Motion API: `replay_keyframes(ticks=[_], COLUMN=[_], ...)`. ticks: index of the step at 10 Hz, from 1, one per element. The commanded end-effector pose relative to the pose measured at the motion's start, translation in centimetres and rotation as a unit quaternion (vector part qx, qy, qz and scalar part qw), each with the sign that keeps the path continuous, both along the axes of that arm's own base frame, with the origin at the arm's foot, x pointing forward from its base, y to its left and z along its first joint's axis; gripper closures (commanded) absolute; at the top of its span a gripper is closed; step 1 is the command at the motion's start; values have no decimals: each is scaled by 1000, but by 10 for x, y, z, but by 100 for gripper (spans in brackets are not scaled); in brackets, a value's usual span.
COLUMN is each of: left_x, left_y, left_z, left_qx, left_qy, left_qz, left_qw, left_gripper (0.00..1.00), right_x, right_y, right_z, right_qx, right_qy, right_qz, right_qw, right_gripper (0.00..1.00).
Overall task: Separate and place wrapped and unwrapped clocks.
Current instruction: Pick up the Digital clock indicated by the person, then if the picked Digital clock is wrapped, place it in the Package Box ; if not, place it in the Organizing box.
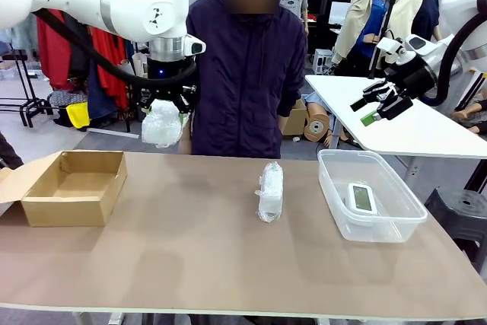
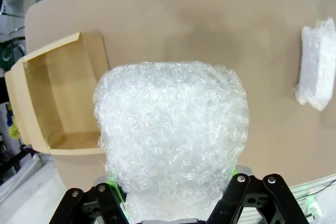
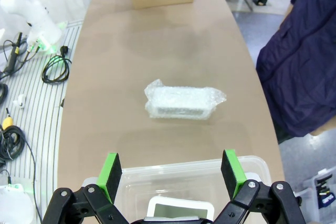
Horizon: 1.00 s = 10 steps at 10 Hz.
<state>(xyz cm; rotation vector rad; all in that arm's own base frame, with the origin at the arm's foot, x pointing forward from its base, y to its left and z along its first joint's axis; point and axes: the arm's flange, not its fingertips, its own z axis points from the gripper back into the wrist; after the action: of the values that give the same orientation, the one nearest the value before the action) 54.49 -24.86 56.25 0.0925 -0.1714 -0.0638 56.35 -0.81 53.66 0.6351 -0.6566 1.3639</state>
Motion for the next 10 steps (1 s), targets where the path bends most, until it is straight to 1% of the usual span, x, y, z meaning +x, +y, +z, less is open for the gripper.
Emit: replay_keyframes(ticks=[1, 10], left_x=[1, 1], left_y=[3, 3], left_z=[0, 0], left_qx=[-2, -2], left_qy=[2, 2], left_qz=[4, 4], left_qw=[1000, 1000], left_gripper=[100, 100], right_x=[-4, -4], right_y=[0, 0], right_z=[-2, -2], right_qx=[-10, -10], right_qy=[-11, -11], right_qz=[4, 4], right_qw=[1000, 1000], right_gripper=[0, 0])
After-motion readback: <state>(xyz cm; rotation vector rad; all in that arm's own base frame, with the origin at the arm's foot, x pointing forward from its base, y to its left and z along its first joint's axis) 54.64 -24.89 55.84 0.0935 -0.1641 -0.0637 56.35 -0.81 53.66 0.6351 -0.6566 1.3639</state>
